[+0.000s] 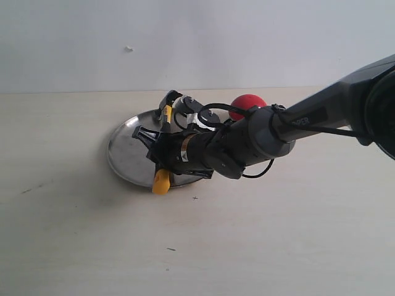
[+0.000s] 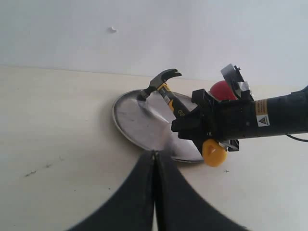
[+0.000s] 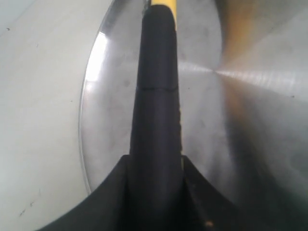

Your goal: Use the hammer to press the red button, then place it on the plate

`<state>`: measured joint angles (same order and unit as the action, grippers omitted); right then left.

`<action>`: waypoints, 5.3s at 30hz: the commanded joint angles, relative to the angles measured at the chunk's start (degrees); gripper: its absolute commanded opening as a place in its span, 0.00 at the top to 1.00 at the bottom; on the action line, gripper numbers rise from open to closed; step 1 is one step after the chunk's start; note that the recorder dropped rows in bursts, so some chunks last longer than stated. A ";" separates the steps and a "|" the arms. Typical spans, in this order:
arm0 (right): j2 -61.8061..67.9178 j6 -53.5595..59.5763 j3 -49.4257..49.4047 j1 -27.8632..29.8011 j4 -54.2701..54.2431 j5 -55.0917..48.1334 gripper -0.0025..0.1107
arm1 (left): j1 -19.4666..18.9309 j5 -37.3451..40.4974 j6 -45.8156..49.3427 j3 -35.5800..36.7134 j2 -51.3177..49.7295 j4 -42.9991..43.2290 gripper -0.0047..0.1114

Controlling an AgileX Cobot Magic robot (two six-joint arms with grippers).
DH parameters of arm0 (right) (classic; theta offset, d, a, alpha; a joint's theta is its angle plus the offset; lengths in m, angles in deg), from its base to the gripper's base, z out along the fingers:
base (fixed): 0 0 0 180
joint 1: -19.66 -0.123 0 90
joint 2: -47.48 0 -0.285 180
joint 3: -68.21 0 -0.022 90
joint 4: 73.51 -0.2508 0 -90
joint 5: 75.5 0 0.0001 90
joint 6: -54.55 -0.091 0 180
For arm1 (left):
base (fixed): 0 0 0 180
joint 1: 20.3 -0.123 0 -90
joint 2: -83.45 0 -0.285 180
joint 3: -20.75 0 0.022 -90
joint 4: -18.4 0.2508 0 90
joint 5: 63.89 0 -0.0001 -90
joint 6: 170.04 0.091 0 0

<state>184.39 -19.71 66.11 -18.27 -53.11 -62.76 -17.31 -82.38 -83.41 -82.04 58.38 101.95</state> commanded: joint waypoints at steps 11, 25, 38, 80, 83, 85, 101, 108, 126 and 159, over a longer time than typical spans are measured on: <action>-0.89 -0.75 0.79 0.00 1.41 -0.71 0.57 | 0.46 -0.09 0.01 0.01 -0.11 0.11 0.96; -2.99 -0.66 0.79 0.00 1.18 -11.80 0.39 | 0.46 -0.09 0.01 0.01 -0.11 0.11 0.96; -17.93 28.31 0.67 0.00 -6.86 -39.57 0.39 | 0.46 -0.09 0.01 0.01 -0.11 0.11 0.96; -69.43 19.91 -35.98 -32.26 11.40 -53.89 0.98 | 0.46 -0.09 0.01 0.01 -0.11 0.11 0.96; -70.43 20.08 -35.98 -32.26 11.40 -53.75 0.98 | 0.46 -0.09 0.01 0.01 -0.11 0.11 0.96; -70.45 20.08 -35.98 -32.26 11.80 -53.67 0.98 | 0.46 -0.09 0.01 0.01 -0.11 0.11 0.96; -81.63 19.28 -45.11 -23.31 21.84 -42.72 0.98 | 0.46 -0.09 0.01 0.01 -0.11 0.11 0.96; -100.37 18.68 -58.38 -5.61 23.19 -32.14 0.98 | 0.46 -0.09 0.01 0.01 -0.11 0.11 0.96; -127.99 18.68 -63.36 24.81 20.97 -37.04 0.98 | 0.46 -0.09 0.01 0.01 -0.11 0.11 0.96; -129.13 20.31 -75.12 26.39 25.87 -20.20 0.98 | 0.46 -0.09 0.01 0.01 -0.11 0.11 0.96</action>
<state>55.56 0.02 -8.69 7.80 -27.75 -83.64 -17.31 -82.38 -83.41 -82.04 58.38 101.95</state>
